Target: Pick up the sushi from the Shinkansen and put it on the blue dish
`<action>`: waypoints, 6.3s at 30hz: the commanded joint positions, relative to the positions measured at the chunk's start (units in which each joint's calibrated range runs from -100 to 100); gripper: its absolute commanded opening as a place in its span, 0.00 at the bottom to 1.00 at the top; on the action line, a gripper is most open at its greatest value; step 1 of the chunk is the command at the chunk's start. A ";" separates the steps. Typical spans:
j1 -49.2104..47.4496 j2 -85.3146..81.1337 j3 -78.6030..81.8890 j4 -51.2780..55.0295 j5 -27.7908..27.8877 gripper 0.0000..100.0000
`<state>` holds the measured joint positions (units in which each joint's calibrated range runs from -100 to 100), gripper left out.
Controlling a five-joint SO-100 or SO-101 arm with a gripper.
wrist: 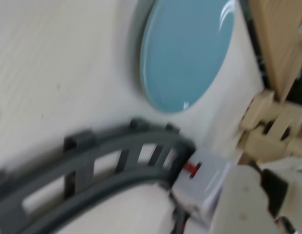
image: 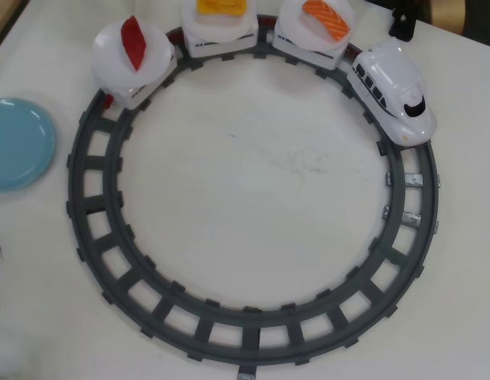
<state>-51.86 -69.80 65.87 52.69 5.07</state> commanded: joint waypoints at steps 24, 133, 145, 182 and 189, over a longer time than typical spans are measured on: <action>35.75 23.89 -37.65 15.72 -0.31 0.03; 52.39 30.11 -40.36 9.86 1.36 0.12; 52.39 30.11 -40.36 9.77 1.36 0.12; 52.30 30.11 -40.27 9.69 1.36 0.12; 52.30 30.11 -40.27 9.94 1.36 0.12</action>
<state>-0.29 -39.77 28.64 63.03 6.21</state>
